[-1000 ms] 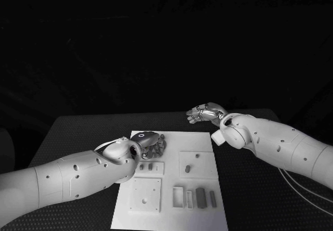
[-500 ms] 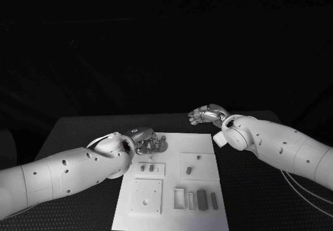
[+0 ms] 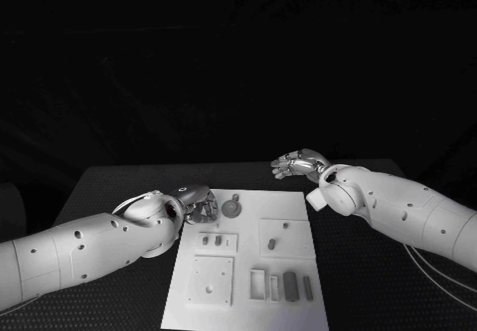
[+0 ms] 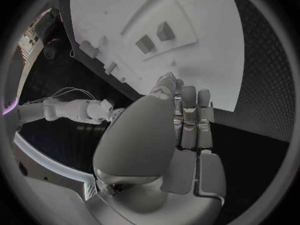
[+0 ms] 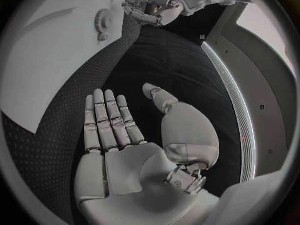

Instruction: Assemble the parts on the task board

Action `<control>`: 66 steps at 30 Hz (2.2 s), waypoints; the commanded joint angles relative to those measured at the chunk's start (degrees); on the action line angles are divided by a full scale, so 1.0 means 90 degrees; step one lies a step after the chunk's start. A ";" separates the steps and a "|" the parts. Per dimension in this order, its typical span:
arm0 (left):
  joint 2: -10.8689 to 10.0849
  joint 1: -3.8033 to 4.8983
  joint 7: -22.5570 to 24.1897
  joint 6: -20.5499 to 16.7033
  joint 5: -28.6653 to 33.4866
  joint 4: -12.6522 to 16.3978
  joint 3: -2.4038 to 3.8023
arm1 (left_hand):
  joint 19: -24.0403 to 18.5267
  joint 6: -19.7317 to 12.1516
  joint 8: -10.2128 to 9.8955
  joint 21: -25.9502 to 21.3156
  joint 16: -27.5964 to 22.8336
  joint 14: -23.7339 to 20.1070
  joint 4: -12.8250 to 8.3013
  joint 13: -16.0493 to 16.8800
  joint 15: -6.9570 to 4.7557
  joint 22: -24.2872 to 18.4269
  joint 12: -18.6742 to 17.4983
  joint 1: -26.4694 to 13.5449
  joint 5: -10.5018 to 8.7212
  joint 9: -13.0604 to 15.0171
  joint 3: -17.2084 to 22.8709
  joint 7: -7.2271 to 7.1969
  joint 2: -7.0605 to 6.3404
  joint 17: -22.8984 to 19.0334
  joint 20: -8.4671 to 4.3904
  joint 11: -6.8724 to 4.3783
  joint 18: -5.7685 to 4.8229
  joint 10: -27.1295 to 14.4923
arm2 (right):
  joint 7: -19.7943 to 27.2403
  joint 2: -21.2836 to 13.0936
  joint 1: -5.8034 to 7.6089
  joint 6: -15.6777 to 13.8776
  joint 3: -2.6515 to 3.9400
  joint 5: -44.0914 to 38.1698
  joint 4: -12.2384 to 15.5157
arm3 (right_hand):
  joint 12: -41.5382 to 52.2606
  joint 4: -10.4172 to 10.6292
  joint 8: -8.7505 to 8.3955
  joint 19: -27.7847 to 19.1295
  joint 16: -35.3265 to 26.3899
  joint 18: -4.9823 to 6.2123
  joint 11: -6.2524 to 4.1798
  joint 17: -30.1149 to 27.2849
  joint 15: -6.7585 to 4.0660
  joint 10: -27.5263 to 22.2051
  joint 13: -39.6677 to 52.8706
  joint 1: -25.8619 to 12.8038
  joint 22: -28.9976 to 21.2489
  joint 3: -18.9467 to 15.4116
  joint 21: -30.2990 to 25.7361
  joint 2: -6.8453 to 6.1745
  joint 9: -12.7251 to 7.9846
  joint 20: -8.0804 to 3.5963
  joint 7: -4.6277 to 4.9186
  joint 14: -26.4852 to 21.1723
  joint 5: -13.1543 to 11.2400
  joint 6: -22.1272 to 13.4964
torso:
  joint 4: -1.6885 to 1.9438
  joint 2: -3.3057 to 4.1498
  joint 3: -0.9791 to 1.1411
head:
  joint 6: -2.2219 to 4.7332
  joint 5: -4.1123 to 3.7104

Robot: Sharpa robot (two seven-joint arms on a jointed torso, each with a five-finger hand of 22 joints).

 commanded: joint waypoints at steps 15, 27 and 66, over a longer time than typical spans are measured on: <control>-0.0108 -0.0029 -0.0055 0.0171 0.0012 0.0136 -0.0009 | 0.0048 0.0040 0.0026 0.0039 0.0077 0.0022 0.0007 0.0002 -0.0024 0.0021 -0.0037 -0.0064 -0.0005 0.0006 0.0065 0.0005 0.0007 0.0008 -0.0540 0.0004 -0.0086 0.0066 | 0.0070 -0.0013 -0.0001 0.0074 0.0001 -0.0014 0.0008 | -0.0031 0.0020 0.0027 -0.0017 0.0038 -0.0005 0.0015 -0.0010 0.0006 0.0013 -0.0008 -0.0036 0.0011 -0.0026 -0.0035 -0.0009 -0.0013 0.0003 0.0236 -0.0054 0.0036 -0.0045 | -0.0019 0.0005 0.0007 | -0.0019 0.0015; -0.0095 -0.0057 -0.0033 0.0201 0.0013 0.0181 -0.0025 | 0.0053 0.0040 0.0025 0.0043 0.0094 0.0030 0.0007 0.0002 -0.0026 0.0026 -0.0040 -0.0064 -0.0010 0.0006 0.0073 0.0004 0.0007 0.0011 -0.0542 0.0002 -0.0085 0.0071 | 0.0072 -0.0002 -0.0001 0.0076 0.0001 -0.0014 0.0004 | -0.0031 0.0020 0.0028 -0.0016 0.0039 -0.0005 0.0015 -0.0011 0.0006 0.0013 -0.0008 -0.0036 0.0013 -0.0026 -0.0037 -0.0009 -0.0014 0.0004 0.0237 -0.0054 0.0035 -0.0045 | -0.0027 0.0005 0.0012 | -0.0029 0.0016; 0.0075 -0.0102 -0.0146 0.0432 -0.0168 0.0030 -0.0138 | 0.0091 0.0035 0.0019 0.0057 0.0158 0.0049 -0.0001 -0.0002 -0.0031 0.0046 -0.0064 -0.0049 -0.0023 0.0006 0.0111 0.0003 0.0014 0.0016 -0.0555 -0.0001 -0.0073 0.0076 | 0.0070 0.0015 -0.0002 0.0080 0.0001 -0.0014 -0.0012 | -0.0031 0.0022 0.0031 -0.0012 0.0044 -0.0004 0.0015 -0.0021 0.0007 0.0012 -0.0009 -0.0037 0.0025 -0.0028 -0.0052 -0.0007 -0.0021 0.0005 0.0237 -0.0056 0.0034 -0.0046 | -0.0024 0.0005 0.0013 | -0.0074 -0.0043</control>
